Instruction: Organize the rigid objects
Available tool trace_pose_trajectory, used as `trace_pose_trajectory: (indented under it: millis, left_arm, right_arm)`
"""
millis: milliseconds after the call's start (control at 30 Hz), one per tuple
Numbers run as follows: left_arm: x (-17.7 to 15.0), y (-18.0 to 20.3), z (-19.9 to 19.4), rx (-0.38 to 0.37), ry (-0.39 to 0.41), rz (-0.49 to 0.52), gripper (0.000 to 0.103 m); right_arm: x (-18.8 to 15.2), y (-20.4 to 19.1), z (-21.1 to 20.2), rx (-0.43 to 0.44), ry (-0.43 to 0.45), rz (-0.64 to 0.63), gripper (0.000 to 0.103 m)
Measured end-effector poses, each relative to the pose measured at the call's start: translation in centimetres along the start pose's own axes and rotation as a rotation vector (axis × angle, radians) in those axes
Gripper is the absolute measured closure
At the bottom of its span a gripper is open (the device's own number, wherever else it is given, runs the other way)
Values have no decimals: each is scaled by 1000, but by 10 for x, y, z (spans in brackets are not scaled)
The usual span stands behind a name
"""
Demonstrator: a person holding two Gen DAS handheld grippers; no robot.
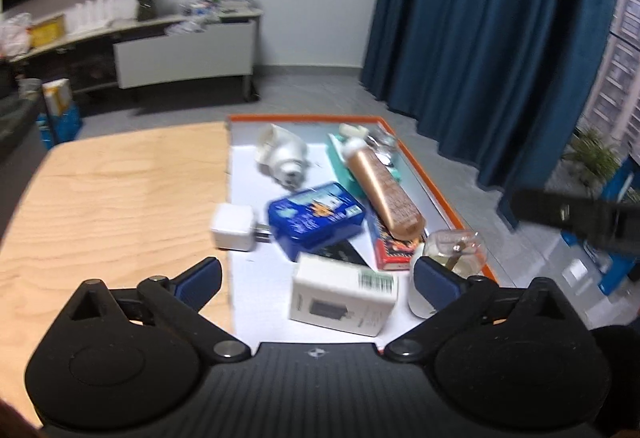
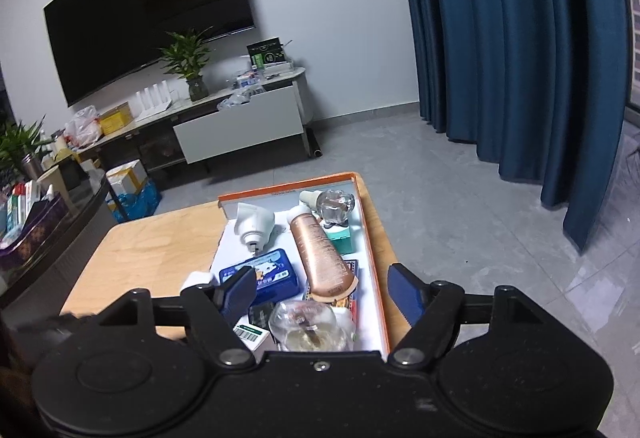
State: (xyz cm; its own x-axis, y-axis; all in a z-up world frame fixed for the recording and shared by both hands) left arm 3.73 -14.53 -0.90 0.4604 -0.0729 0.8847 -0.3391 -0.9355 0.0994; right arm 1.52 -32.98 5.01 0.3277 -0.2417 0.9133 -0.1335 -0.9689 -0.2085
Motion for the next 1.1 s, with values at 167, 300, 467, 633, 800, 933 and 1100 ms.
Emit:
trace_pose_trajectory:
  millis: [167,300,467,633,800,933,1100]
  left_arm:
    - [-4,-3,-26,84,-22,-45,0]
    - [-16,2,-25,113,-56,-8,0]
    - [-29,10,-24,105,-88,37,0]
    - [-32,10,-23,128,-95,37,0]
    - [-34,9,-21,130,-99,28,0]
    - [-35,8,-18,129,-108,18,0]
    - [-36,8,-17,133,-112,11,0]
  right_arm:
    - [-14,-4,-19,26,-42,-39,14]
    - [-31,-1,-19,2,-92,-44,13]
    - [-46,0,-16,-6,-140,-47,13]
    - [-51,3,-13,-7,-158,-27,13]
    - [-55,3,-10,-14,-170,-29,13]
    - [-56,5,-7,-16,-178,-27,13]
    - [-58,4,-5,-11,-185,-31,13]
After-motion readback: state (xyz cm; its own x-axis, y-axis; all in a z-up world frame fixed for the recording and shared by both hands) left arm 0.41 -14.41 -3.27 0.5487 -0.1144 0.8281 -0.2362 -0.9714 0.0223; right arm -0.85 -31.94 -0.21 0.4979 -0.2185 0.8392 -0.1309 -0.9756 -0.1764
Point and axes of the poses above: each gripper's, at about its wrist camera, not at the fingertips, and z roughly the way its jaws point, y to its right, x to its top, the point moved 4 cm from there along z, roughly the way its jaws point, and after that the axes turned 12 degrees about y, right-handed, at the moved point
